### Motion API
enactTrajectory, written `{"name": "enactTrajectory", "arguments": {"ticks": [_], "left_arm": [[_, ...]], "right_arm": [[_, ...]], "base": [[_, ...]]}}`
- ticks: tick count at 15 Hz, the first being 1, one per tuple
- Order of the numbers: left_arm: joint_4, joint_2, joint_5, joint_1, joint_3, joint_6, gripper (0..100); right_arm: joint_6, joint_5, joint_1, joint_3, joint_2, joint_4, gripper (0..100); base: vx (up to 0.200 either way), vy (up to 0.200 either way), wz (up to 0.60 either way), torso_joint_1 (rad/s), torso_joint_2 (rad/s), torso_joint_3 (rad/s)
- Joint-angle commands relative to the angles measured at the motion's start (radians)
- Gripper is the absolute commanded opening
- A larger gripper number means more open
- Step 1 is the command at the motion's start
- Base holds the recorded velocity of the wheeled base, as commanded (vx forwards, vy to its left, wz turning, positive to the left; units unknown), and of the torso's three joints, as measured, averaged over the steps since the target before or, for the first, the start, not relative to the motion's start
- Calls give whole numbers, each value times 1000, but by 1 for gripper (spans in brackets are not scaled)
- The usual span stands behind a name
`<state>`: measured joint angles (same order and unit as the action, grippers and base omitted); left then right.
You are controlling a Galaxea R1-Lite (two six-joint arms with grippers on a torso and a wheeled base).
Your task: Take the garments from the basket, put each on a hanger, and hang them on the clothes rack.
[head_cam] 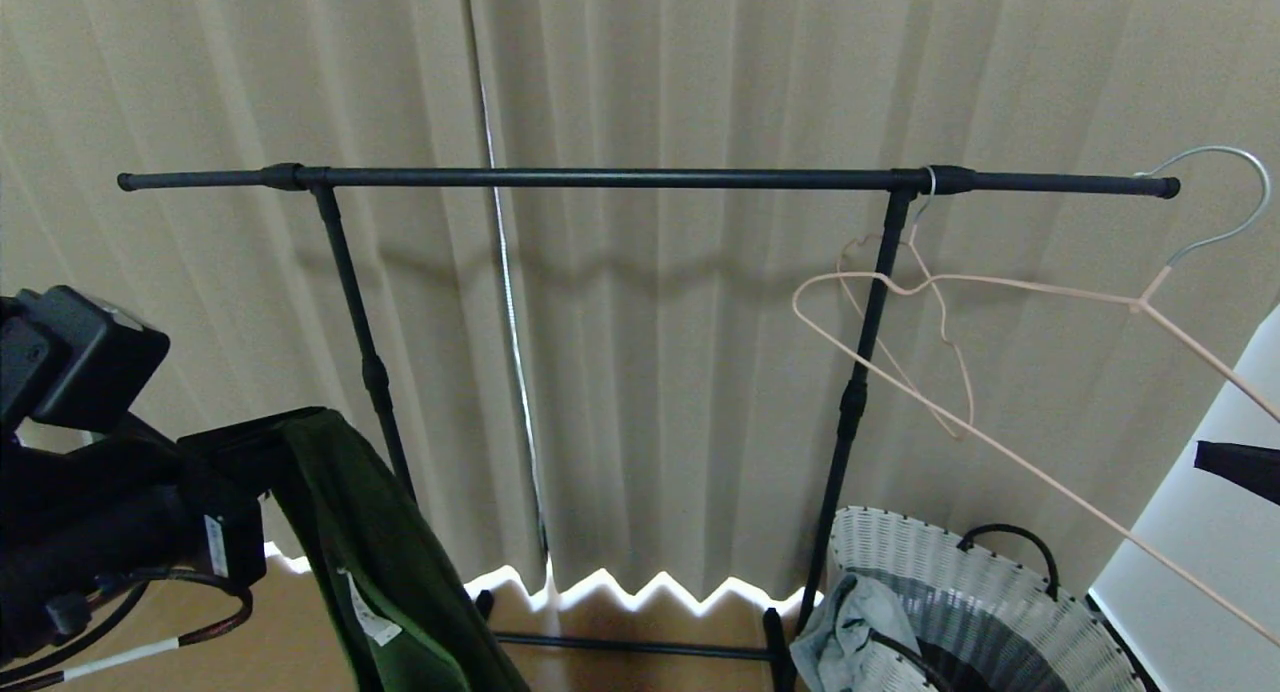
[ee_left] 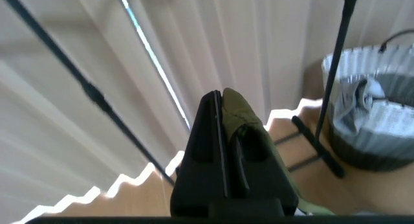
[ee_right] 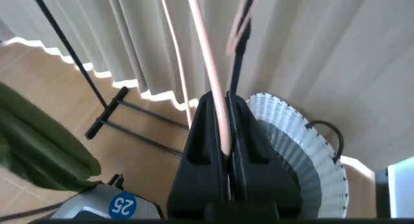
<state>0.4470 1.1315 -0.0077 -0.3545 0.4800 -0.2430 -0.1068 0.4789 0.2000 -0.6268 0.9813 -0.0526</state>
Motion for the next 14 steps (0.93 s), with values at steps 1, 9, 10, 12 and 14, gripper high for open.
{"name": "enactTrajectory", "arguments": {"ticks": [1, 9, 10, 12, 14], "left_arm": [[15, 54, 0, -1, 5, 1, 0], [55, 68, 3, -8, 35, 4, 0], [55, 68, 3, -8, 34, 4, 0], [55, 68, 3, -8, 34, 4, 0], [55, 71, 3, -8, 32, 2, 0]], "right_arm": [[-1, -2, -2, 1, -10, -4, 0], [-16, -3, -162, 79, -12, -3, 0], [-16, -3, -168, 82, -13, -3, 0], [-16, -2, -172, 82, -7, -1, 0], [-16, -2, -172, 81, -6, 0, 0]], "base": [[0, 0, 0, 0, 0, 0], [0, 0, 0, 0, 0, 0], [0, 200, 0, -2, 7, 2], [0, 200, 0, 2, 5, 2], [0, 200, 0, -2, 2, 0]]}}
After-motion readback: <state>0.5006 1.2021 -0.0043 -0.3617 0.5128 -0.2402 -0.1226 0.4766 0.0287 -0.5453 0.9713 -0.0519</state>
